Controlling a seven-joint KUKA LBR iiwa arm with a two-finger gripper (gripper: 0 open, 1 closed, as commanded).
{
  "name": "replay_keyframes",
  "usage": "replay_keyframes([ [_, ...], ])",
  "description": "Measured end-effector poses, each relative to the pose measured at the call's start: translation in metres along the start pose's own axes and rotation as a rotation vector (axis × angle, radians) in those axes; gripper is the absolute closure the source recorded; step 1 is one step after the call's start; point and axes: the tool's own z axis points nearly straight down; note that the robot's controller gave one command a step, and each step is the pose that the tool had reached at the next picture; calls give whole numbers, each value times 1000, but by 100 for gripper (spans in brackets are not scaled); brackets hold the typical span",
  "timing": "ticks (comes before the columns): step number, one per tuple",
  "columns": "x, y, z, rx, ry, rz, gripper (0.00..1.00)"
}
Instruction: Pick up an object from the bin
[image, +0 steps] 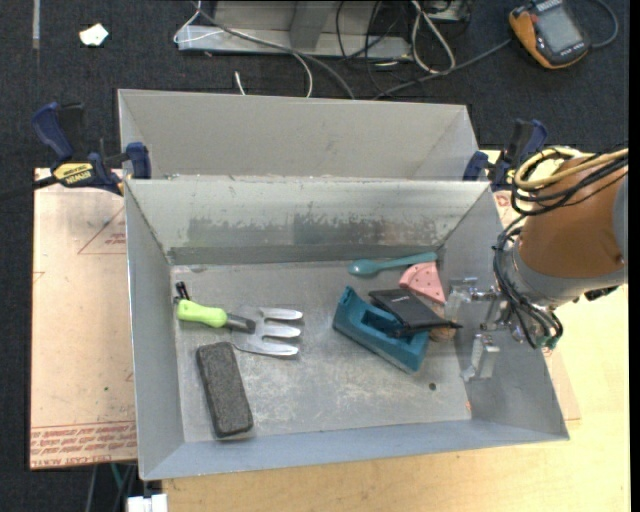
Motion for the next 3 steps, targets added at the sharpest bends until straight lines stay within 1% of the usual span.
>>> replay_keyframes([
  [1, -2, 1, -5, 1, -7, -4, 0],
  [2, -32, 3, 38, 5, -16, -182, 0],
  [3, -58, 51, 65, 7, -11, -431, 100],
])
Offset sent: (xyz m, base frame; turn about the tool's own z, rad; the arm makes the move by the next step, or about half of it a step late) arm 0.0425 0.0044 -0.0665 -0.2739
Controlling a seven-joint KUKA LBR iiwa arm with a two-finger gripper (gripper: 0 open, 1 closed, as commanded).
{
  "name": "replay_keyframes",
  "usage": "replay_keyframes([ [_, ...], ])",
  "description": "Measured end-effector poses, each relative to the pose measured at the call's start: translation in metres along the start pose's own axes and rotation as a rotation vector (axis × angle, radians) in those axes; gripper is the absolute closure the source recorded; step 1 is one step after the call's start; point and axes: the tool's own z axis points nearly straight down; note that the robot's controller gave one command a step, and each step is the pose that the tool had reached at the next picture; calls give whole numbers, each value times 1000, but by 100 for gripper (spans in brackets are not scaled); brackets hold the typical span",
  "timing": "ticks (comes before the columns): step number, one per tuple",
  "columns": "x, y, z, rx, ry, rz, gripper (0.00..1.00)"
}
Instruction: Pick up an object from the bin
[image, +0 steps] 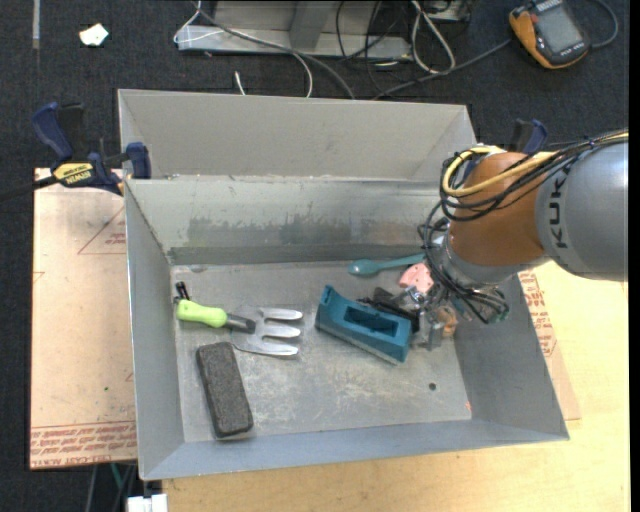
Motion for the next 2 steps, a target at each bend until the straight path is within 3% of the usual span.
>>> replay_keyframes([
  [1, 0, 0, 0, 0, 0, 0, 100],
  [2, -6, -4, -54, -4, 4, -8, 100],
])
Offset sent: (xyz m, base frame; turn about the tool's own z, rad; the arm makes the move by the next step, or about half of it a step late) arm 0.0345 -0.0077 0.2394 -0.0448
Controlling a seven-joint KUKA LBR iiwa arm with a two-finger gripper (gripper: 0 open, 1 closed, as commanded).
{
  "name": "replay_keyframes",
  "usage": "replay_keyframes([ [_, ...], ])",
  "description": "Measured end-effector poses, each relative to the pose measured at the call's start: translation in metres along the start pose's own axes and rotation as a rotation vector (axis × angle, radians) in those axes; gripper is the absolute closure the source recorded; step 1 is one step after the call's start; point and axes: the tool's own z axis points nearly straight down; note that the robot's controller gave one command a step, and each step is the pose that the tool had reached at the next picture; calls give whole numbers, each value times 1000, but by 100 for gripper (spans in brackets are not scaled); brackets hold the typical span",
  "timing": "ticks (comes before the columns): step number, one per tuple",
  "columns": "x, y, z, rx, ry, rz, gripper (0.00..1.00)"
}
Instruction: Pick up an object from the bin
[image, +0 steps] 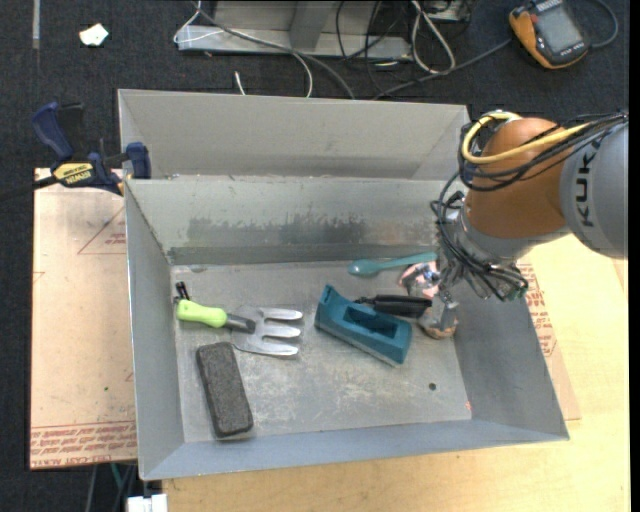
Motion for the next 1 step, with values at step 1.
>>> replay_keyframes([
  [1, -24, -5, -67, 1, -4, 171, 100],
])
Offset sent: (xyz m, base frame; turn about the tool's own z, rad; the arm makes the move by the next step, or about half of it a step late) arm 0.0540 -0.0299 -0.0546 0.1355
